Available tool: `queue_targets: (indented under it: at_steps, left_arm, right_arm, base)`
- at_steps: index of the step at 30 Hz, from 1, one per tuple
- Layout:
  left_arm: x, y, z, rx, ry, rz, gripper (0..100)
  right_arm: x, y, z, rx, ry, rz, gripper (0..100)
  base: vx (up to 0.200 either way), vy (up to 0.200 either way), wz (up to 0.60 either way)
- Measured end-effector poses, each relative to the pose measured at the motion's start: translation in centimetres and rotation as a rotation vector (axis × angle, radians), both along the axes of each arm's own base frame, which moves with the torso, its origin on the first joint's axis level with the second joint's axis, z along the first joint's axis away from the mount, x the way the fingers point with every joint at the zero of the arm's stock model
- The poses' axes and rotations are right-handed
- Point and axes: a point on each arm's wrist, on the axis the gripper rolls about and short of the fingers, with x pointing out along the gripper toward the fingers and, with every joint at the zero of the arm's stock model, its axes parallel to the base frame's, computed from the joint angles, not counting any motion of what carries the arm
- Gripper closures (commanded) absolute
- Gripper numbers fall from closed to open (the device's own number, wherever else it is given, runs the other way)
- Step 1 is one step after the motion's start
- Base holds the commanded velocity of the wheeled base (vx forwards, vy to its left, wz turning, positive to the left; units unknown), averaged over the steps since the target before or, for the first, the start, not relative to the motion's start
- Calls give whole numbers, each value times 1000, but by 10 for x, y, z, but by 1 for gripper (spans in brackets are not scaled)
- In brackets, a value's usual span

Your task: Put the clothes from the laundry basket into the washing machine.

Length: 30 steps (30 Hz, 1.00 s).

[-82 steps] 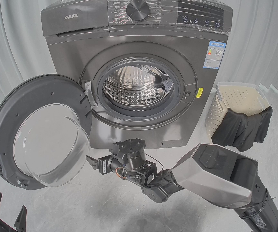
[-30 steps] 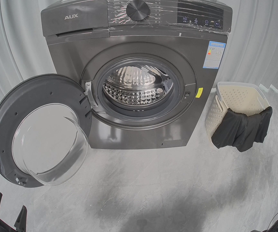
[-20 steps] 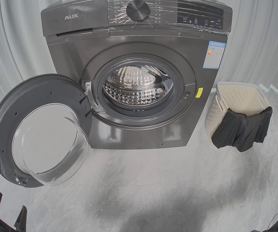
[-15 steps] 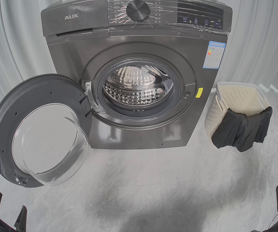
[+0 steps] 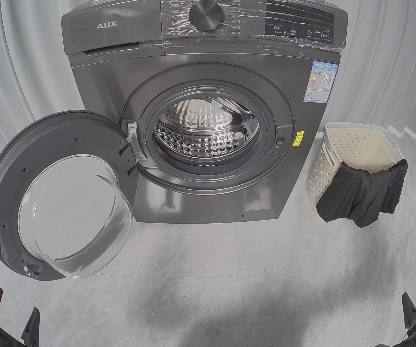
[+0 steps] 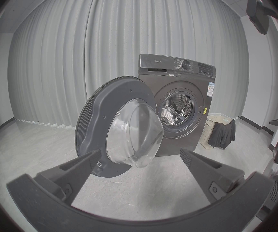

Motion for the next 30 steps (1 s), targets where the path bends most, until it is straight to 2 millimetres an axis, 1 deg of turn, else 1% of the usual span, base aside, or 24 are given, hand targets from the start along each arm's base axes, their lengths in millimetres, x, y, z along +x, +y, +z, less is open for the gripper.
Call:
queue_targets:
  at_steps: [6,30]
  left_arm:
    - [0,0,0,2,0,4,0]
    - [0,0,0,-3,-1,4,0]
  right_arm:
    - [0,0,1,-2,-10,10,0]
    - [0,0,1,-4,-11,8,0]
  base:
    - [0,0,0]
    - [0,-200,0]
